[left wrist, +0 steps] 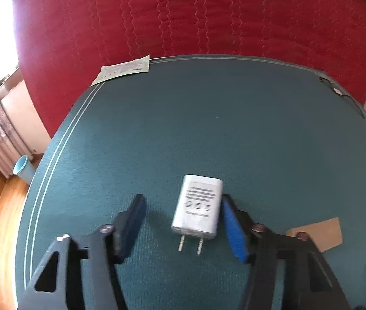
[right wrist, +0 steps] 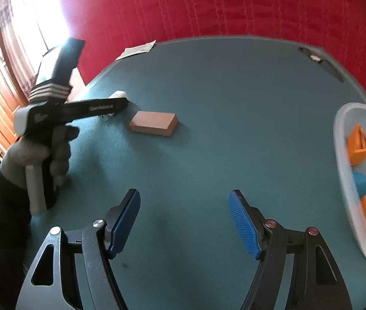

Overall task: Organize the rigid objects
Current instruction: 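Grasp the white charger with the left gripper while the right grasps the tan block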

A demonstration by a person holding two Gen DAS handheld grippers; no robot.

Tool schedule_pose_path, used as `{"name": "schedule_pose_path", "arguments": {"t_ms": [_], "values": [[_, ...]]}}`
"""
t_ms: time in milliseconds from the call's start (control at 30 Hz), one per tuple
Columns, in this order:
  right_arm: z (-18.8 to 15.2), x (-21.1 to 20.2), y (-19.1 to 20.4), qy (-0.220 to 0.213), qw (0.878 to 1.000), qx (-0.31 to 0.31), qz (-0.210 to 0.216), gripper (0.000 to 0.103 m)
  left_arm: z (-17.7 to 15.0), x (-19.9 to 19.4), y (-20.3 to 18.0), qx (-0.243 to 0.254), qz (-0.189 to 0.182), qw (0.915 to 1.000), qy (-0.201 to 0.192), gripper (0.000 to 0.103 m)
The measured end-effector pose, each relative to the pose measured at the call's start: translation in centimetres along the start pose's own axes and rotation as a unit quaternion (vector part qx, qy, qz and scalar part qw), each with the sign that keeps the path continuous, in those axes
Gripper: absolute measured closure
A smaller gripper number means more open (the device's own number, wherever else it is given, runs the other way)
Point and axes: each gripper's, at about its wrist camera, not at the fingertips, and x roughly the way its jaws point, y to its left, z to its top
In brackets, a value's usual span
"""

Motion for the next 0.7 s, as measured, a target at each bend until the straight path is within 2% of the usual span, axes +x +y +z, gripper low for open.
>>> {"name": "schedule_pose_path", "arguments": {"t_ms": [100, 333, 700], "values": [[0.9, 1.0, 0.4, 0.008, 1.0, 0.006, 0.003, 0.031, -0.2, -0.2, 0.3, -0.008, -0.018, 0.9998, 0.002, 0.064], [2.3, 2.7, 2.0, 0.004, 1.0, 0.003, -0.005, 0.031, -0.7, -0.5, 1.6, -0.039, -0.025, 0.9989, 0.003, 0.066], [4.4, 5.0, 3.7, -0.006, 1.0, -0.002, -0.016, 0.031, -1.3, -1.0, 1.9, -0.045, 0.011, 0.9989, -0.005, 0.067]]}}
